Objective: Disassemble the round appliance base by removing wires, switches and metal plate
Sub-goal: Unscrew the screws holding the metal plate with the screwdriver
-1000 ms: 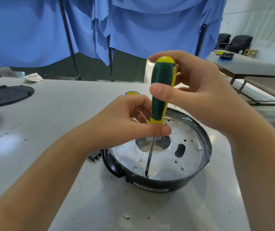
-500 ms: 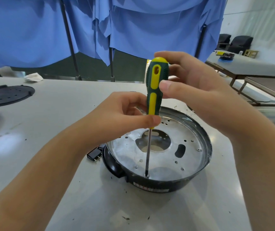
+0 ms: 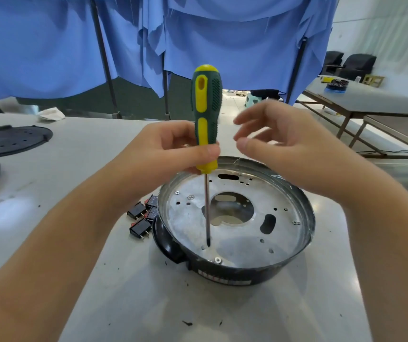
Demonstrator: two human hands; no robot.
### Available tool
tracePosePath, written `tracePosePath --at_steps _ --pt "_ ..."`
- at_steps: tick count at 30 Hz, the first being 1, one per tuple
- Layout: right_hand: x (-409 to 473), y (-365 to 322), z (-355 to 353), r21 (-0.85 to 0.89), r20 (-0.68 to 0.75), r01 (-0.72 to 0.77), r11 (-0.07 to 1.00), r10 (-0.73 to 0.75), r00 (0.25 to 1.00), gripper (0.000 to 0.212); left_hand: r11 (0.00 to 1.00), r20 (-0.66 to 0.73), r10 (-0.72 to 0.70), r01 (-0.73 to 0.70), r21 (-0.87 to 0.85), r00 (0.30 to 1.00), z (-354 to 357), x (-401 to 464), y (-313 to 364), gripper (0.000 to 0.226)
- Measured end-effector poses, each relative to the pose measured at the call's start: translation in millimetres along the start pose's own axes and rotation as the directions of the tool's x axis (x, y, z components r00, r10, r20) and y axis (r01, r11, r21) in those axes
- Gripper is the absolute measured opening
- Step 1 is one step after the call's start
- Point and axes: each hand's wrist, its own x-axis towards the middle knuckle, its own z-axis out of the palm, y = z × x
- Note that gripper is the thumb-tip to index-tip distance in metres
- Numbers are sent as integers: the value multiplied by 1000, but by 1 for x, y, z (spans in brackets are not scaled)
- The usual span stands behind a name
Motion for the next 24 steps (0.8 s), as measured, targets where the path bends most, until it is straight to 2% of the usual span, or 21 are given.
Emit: tracePosePath --at_steps 3,5,7,12,15,18,21,24 --pt "1 5 3 -165 163 -43 985 70 984 12 997 -60 -78 78 -8 995 -3 6 -9 20" --pt "0 6 8 -239 321 -77 968 154 934 10 989 -90 -149 147 -21 985 -2 9 -17 29" --pt "-2 5 17 -239 434 -119 964 216 875 9 976 -116 -210 200 -90 971 0 11 -24 36" --pt "-6 2 38 -345 555 -38 938 237 797 10 930 -180 -324 277 -243 929 -1 19 -38 23" --pt "-8 3 46 -434 583 -33 900 309 751 18 917 -214 -373 323 -235 903 -3 22 -47 23" --pt "-8 3 52 -455 607 -25 890 331 722 19 937 -280 -347 316 -150 895 0 23 -54 26" --pt "-8 3 56 -456 613 -23 890 333 716 15 967 -298 -253 239 -82 920 6 23 -59 9" --pt "-7 3 59 -464 622 8 886 320 715 8 982 -300 -165 184 36 939 14 22 -63 24"
